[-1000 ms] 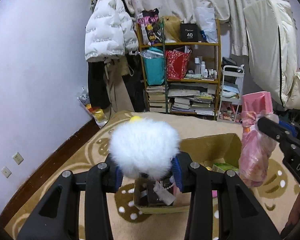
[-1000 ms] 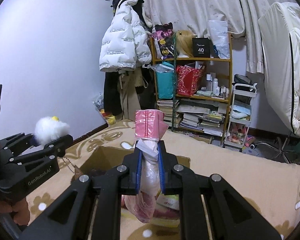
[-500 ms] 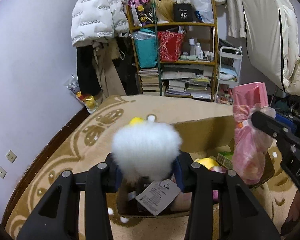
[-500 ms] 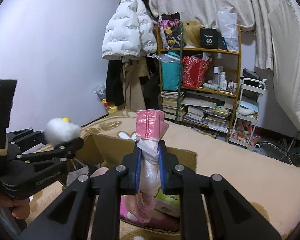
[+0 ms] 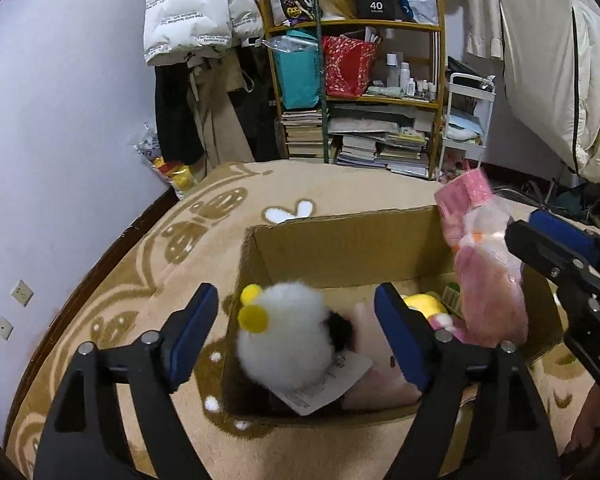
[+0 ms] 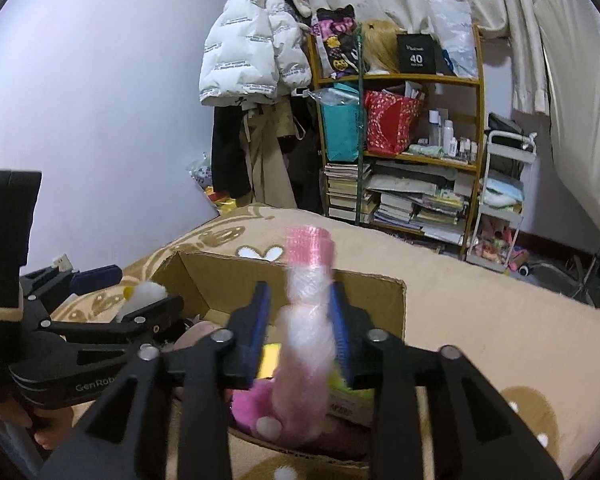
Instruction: Organize soft objects
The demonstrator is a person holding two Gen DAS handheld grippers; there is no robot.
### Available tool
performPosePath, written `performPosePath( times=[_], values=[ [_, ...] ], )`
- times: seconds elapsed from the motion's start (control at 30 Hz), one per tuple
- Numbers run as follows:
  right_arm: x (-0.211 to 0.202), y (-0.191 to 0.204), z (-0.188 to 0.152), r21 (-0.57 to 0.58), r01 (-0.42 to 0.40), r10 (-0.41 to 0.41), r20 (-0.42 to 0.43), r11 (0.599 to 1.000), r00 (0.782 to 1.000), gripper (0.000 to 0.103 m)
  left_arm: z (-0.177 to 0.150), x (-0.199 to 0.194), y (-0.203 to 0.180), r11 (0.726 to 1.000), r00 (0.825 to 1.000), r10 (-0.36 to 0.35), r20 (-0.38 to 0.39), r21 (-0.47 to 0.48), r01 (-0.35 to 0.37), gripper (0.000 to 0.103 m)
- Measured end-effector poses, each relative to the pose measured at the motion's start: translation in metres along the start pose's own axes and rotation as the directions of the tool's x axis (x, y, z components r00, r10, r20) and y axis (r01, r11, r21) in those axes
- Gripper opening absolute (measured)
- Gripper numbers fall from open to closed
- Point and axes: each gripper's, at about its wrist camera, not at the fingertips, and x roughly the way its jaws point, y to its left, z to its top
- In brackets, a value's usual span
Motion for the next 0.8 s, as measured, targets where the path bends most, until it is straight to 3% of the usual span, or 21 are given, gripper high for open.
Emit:
performPosePath(
  times=[0.13,0.23,0.3,0.47,0.63,0.8],
  values=[
    [-0.01,-0.002,0.002,0.013,0.003,-0.003,0.007,1.0,1.0,0.044,0.0,-0.009,0.003,1.0,1.0,0.017,0.006,-0.003,-0.017,0.09],
    [-0.02,-0.001,0.004,0.013,0.007,-0.007,0.018,1.0,1.0,0.058,0.0,-0.019,0.007,1.0,1.0,0.022,0.015,-0.01,-0.022,0.096],
    [-0.027,0.001,0.005,0.01,0.01,-0.01,0.021,1.0,1.0,0.06,-0.001,-0.027,0.008,0.999,0.999,0.032,0.027,-0.011,-0.032,0.098],
    [-0.046,0.003,0.008,0.014,0.031,-0.031,0.026,0.999,0.999,0.085,-0.006,-0.051,0.015,0.999,0.998,0.047,0.047,-0.013,-0.046,0.1],
    [-0.071,0.005,0.01,0.035,0.038,-0.04,0.058,0.999,0.998,0.101,-0.012,-0.078,0.025,0.999,0.998,0.044,0.041,-0.033,-0.043,0.1],
    [-0.1,0.009,0.014,0.03,0.06,-0.062,0.088,0.998,0.994,0.103,-0.017,-0.106,0.027,0.997,0.994,0.079,0.075,-0.002,-0.079,0.1]
  ],
)
